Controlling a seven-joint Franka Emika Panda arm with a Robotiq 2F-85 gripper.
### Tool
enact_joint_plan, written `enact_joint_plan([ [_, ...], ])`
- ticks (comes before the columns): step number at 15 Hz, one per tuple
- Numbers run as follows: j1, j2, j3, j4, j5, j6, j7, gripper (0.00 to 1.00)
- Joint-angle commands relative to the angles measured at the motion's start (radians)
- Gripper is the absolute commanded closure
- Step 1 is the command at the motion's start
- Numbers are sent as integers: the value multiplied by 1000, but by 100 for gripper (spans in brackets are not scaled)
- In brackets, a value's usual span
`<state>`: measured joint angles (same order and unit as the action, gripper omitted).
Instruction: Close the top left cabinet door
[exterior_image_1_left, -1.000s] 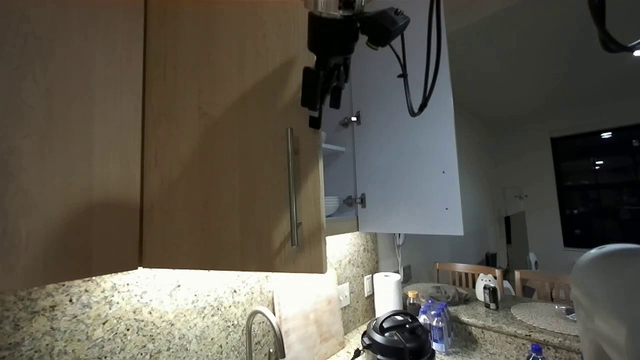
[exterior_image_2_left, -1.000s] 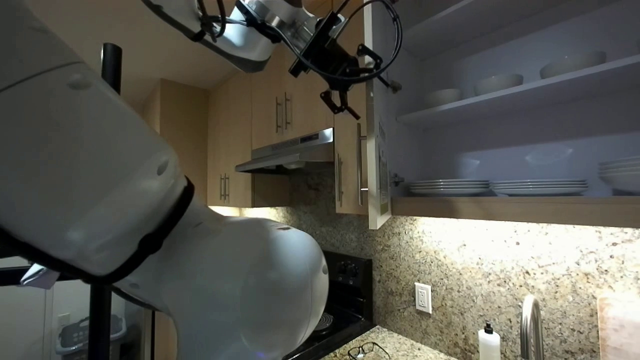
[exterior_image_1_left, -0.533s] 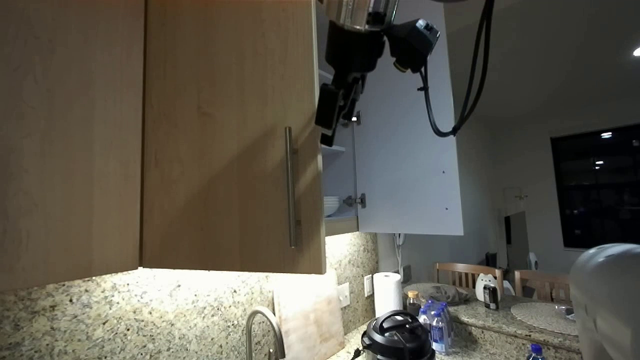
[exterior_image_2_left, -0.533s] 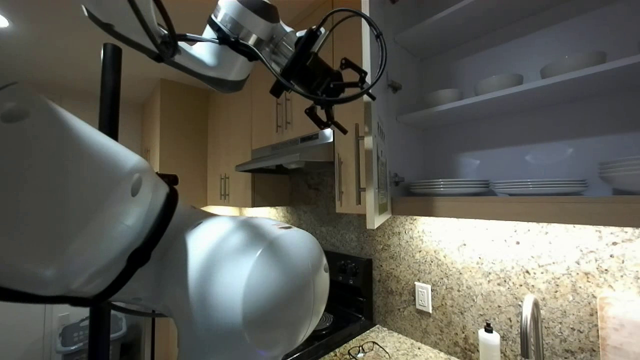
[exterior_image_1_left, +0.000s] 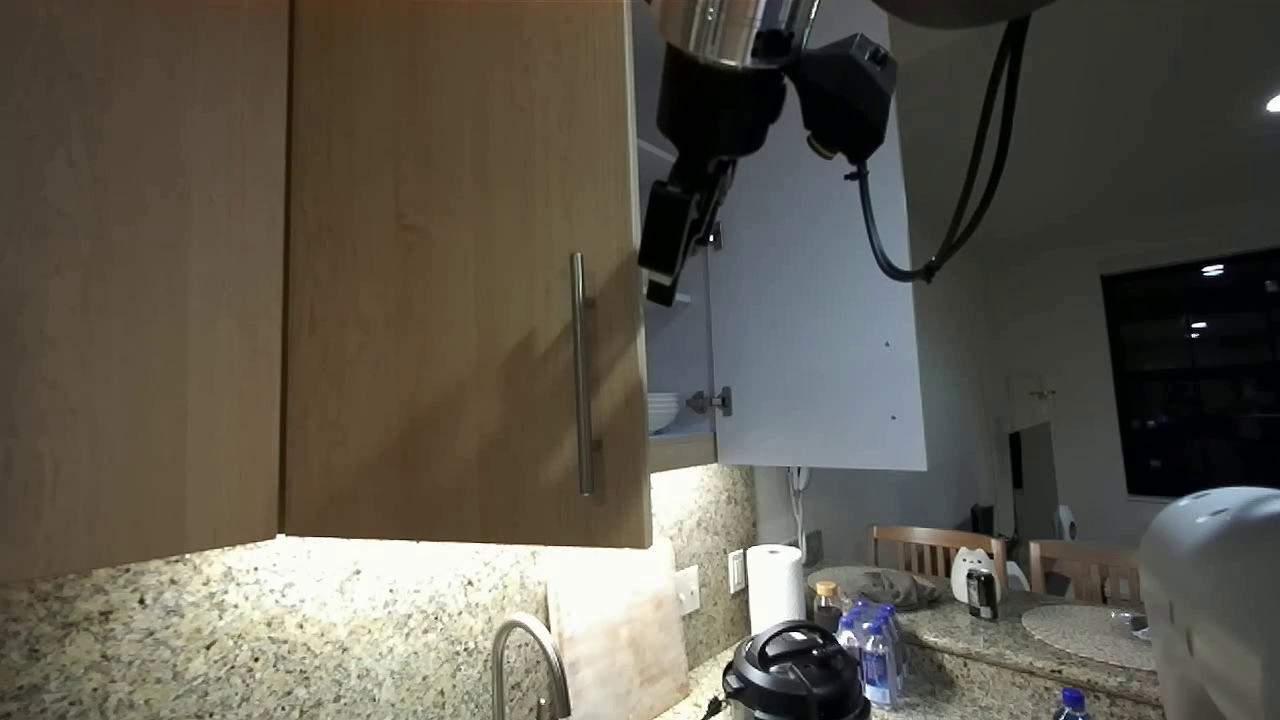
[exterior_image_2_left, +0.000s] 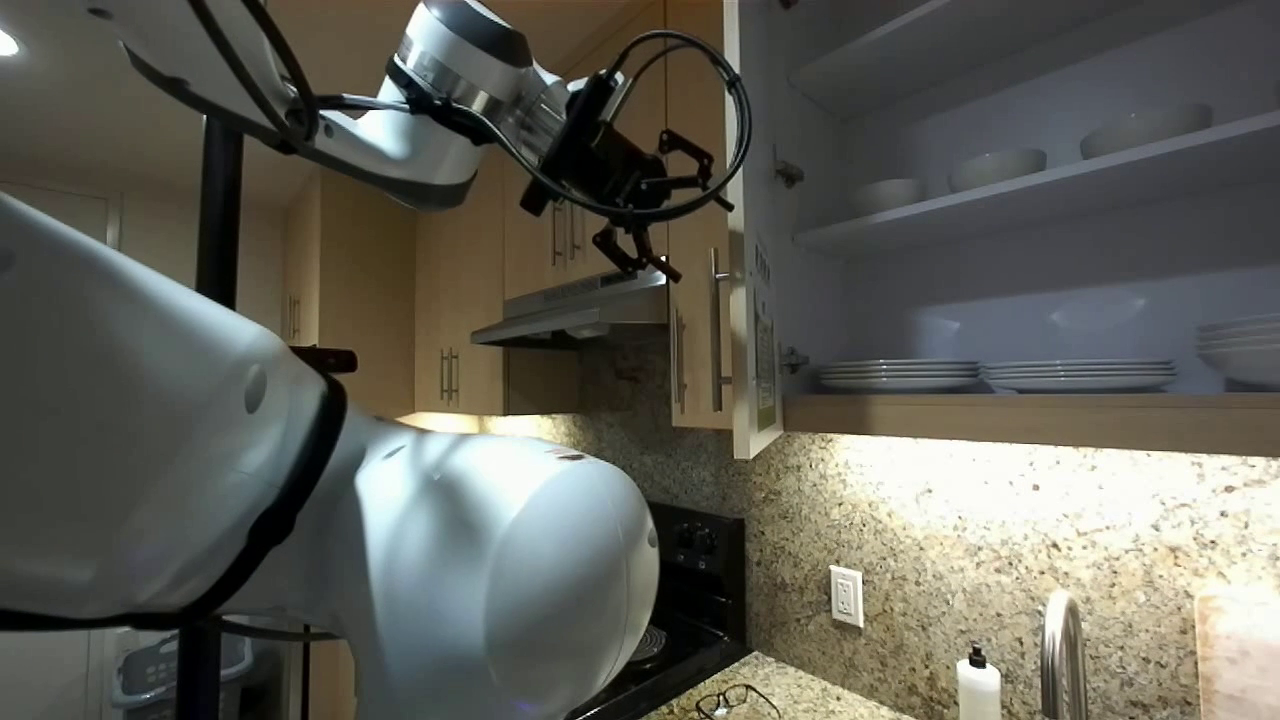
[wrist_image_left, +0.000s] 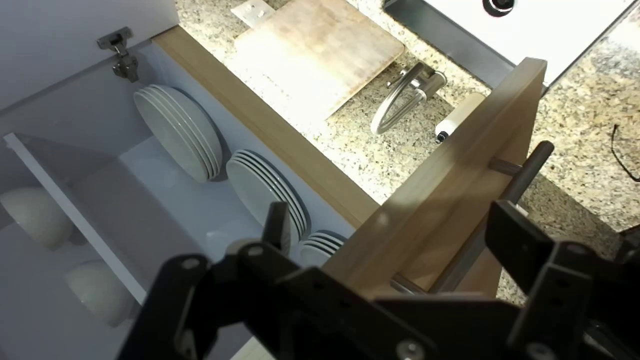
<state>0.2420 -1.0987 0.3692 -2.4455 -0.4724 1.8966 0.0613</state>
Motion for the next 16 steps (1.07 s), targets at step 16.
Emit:
enact_joint_plan([
  [16,50,14,5,3,-53,-108,-240,0],
])
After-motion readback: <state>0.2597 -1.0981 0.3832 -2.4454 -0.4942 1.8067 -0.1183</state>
